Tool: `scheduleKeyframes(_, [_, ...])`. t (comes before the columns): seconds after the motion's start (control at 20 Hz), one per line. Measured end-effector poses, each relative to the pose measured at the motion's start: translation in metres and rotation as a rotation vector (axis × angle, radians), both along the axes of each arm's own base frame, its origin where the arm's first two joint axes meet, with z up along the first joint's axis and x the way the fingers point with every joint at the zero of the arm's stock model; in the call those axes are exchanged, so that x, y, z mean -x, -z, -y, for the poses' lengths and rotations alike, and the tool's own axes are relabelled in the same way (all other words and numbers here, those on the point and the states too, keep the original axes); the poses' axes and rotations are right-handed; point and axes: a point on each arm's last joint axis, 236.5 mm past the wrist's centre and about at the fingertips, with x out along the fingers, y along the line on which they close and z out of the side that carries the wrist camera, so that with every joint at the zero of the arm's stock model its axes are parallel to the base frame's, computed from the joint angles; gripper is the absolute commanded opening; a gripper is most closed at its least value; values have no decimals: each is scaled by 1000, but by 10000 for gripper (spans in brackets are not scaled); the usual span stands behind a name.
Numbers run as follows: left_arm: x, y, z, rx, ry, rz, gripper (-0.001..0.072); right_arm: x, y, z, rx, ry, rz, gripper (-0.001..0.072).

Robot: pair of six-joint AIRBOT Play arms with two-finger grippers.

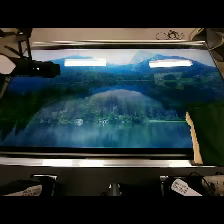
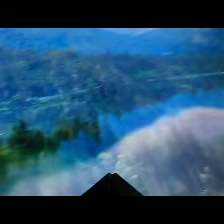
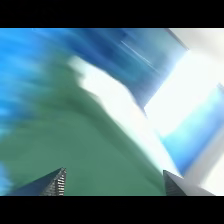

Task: Fold the shirts.

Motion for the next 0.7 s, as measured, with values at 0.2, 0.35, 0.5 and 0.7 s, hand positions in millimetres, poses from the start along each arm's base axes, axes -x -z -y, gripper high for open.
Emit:
scheduleKeyframes(0.2, [24,71,-37,-196,-97,-290,664,-88,42,-147,-121,-333,-80,663])
scheduleKeyframes(0.35, [54,101,-41,-236,-114,-392,664,-83,98,-223,-283,-450,-287,662])
scheduleKeyframes(0.5, [62,109,-39,-239,-125,-392,666,-73,118,-248,-335,-484,-389,660])
scheduleKeyframes(0.7, [65,114,-40,-243,-132,-391,666,-66,125,-262,-366,-506,-439,660])
